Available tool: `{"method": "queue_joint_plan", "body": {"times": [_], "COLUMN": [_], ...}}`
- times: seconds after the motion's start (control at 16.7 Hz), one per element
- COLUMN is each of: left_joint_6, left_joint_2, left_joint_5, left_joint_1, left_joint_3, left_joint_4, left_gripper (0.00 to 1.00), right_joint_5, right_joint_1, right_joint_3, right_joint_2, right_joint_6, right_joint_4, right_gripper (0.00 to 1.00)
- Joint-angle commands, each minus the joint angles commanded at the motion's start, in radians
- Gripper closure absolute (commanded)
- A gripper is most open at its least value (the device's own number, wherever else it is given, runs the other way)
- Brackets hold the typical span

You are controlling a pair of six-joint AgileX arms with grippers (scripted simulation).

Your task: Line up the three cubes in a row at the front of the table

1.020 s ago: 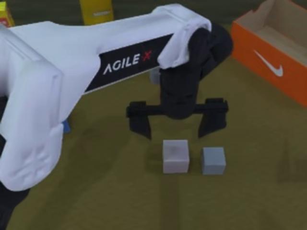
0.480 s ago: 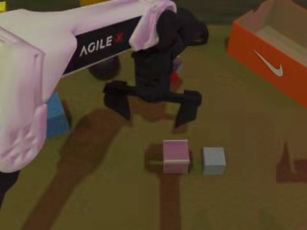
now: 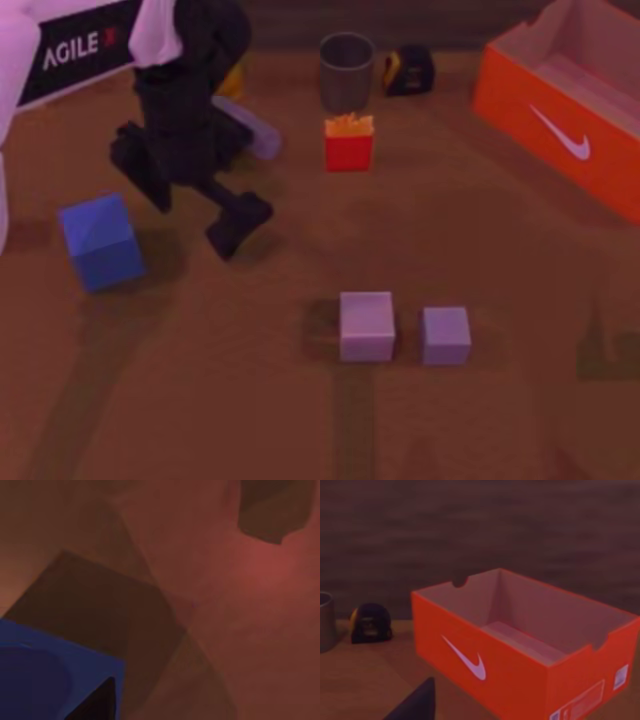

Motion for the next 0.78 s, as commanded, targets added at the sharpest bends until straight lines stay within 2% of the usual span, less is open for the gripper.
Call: {"method": "queue_joint_plan", "body": {"times": [0.24, 0.42, 0.6, 0.78], "left_joint_6": [0.389, 0.579, 0.674, 0.685], "left_joint_2": [-0.029, -0.063, -0.088, -0.091], "left_joint_5": [0.002, 0.004, 0.007, 0.007], "left_joint_1": [0.139, 0.220, 0.267, 0.273], "left_joint_3": [-0.044, -0.070, -0.083, -0.085], "left_joint_4": [0.016, 0.038, 0.054, 0.057], "left_gripper": [0.00, 0.00, 0.00, 0.00], "right_joint_5": [0.000, 0.000, 0.000, 0.000], "right_joint_1": [0.000, 0.000, 0.000, 0.000], "right_joint_3": [0.000, 0.000, 0.000, 0.000], "right_joint_2": [0.000, 0.000, 0.000, 0.000], "right_joint_6": [0.000, 0.000, 0.000, 0.000], "right_joint_4": [0.000, 0.000, 0.000, 0.000], "right_gripper": [0.00, 0.00, 0.00, 0.00]}}
